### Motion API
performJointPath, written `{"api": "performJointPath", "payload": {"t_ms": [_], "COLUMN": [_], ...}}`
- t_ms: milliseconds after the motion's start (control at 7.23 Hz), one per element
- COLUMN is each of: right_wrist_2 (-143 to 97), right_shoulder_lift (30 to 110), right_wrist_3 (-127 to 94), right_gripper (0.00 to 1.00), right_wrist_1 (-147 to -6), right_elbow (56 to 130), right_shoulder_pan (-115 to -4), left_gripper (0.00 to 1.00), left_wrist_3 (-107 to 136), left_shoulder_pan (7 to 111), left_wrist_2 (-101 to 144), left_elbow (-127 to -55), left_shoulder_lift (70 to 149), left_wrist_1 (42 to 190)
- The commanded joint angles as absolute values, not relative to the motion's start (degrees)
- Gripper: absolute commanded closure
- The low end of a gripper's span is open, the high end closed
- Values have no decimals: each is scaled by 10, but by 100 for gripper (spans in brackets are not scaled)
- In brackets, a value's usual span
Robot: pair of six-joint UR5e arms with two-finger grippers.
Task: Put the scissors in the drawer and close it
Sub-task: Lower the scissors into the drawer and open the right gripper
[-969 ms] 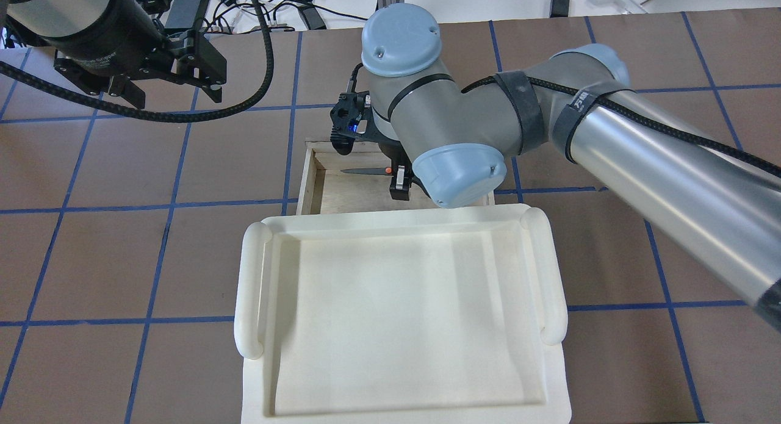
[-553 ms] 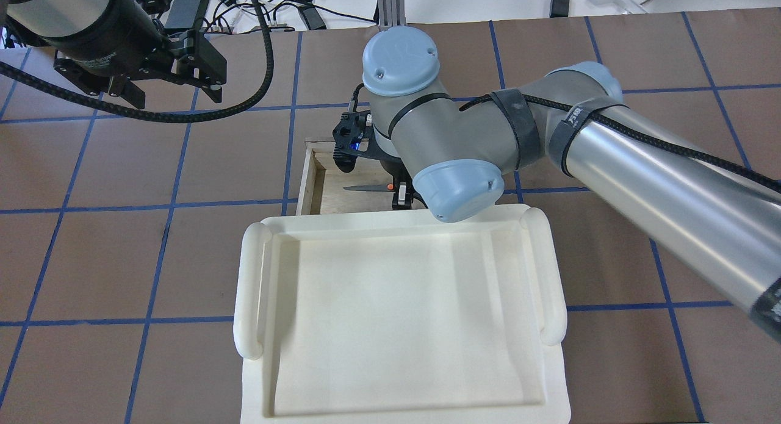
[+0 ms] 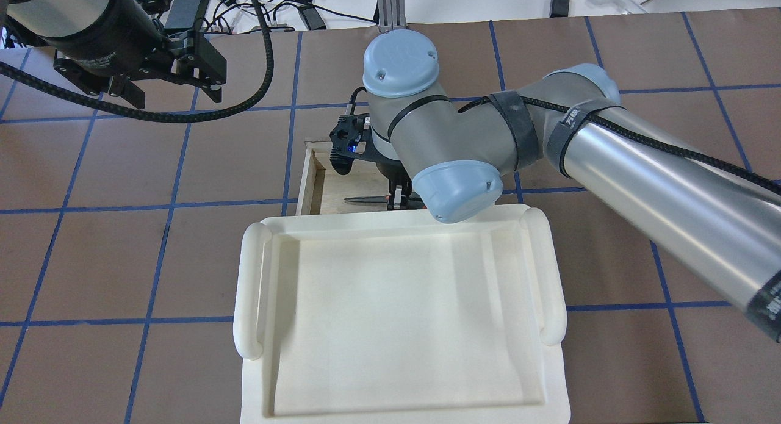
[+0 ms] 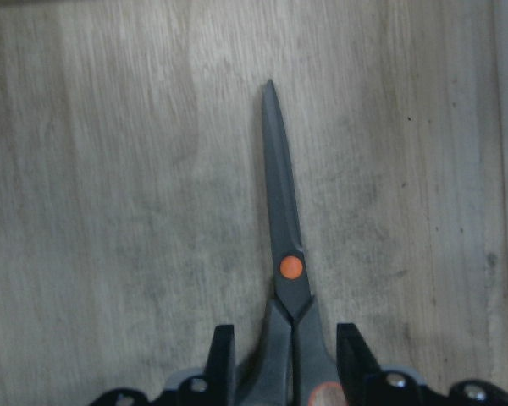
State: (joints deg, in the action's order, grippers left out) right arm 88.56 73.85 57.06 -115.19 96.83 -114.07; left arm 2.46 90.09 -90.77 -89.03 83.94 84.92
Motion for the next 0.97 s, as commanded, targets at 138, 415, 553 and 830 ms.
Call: {"api": "performJointPath", "payload": {"t_ms": [138,415,553,830], "right_wrist_2": [868,835,835,835], "right_shoulder_lift": [752,772,803,852], "right_wrist_3": [561,555,550,506], "right_gripper": [13,12,12,9], "right_wrist_1": [-1122,-1030,-1024,-1009], "right_elbow": [925,873,871,872], "right_shoulder_pan": [-1113,-1043,-1004,-940], "left_gripper": [0,0,0,0], "left_wrist_3": [20,20,18,27], "left_shoulder_pan": [899,890,894,896], "left_wrist_2": [-907,-909,-914,-894], "left_elbow": [-889,-889,-888,-901], "left_shoulder_lift": [840,857,864,883], "left_wrist_1": [849,845,843,809]}}
